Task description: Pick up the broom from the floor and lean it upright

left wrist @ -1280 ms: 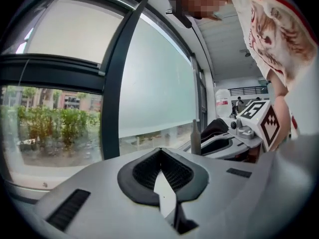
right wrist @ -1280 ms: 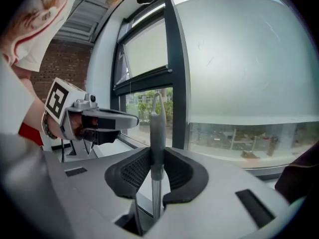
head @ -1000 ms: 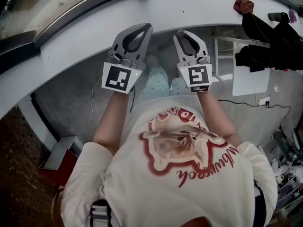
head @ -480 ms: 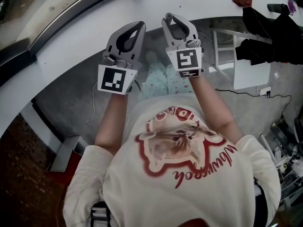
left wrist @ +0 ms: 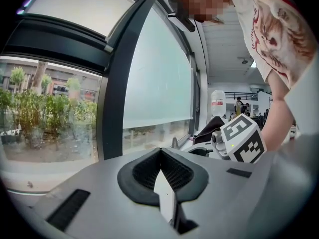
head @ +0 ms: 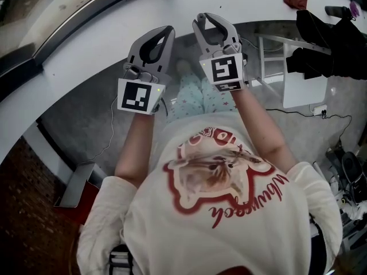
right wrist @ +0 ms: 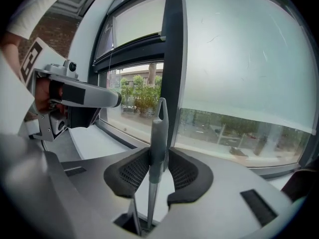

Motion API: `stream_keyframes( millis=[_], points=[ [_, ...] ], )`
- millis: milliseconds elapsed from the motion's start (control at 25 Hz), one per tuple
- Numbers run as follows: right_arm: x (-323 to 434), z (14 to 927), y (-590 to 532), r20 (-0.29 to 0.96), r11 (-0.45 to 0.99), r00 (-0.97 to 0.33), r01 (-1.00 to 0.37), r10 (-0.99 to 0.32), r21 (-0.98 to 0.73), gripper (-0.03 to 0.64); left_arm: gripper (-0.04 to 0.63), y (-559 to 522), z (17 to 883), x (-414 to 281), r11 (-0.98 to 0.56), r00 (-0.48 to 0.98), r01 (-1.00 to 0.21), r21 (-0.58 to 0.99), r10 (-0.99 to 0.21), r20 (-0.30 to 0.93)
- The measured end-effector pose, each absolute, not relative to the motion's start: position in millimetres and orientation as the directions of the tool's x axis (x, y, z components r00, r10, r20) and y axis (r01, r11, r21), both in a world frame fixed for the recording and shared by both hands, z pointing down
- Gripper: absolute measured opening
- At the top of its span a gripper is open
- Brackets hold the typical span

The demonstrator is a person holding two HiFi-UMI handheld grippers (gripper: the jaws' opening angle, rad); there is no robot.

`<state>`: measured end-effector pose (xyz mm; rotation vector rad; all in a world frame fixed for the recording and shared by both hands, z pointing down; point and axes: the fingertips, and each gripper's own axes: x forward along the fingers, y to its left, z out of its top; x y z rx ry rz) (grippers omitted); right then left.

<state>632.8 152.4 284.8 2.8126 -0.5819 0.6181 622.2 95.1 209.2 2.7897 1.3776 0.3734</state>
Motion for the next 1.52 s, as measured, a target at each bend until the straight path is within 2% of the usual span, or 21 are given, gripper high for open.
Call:
stream_keyframes(
  millis=[80,240,440,800,1320,1520],
  points=[
    [631,283,149,0.442,-0.897,0.83,-0.428,-0.341,0.112,0.139,0.021,96,209,621,-0.609,0.581,0.785,0.113,0.787,0.208],
    [628,280,137,0.44,-0.887,0.825,-0.445,-0.354,0.122,0.153,0.021,92,209,620,-0.604,0.577,0.788,0.12,0.792,0.201],
    [625,275,121,0.434,-0.861,0.814,-0.487,-0.386,0.149,0.16,0.021,83,211,622,-0.6,0.573,0.791,0.122,0.795,0.198],
    [618,231,86,0.335,-0.786,0.793,-0.587,-0.508,0.196,0.161,0.021,73,212,621,-0.604,0.576,0.785,0.141,0.794,0.194],
    [616,229,89,0.306,-0.82,0.81,-0.556,-0.5,0.133,0.164,0.021,49,212,623,-0.644,0.618,0.754,0.129,0.762,0.196],
    [615,206,90,0.26,-0.831,0.824,-0.544,-0.503,0.115,0.161,0.02,54,199,615,-0.638,0.619,0.759,0.129,0.768,0.164]
  ],
)
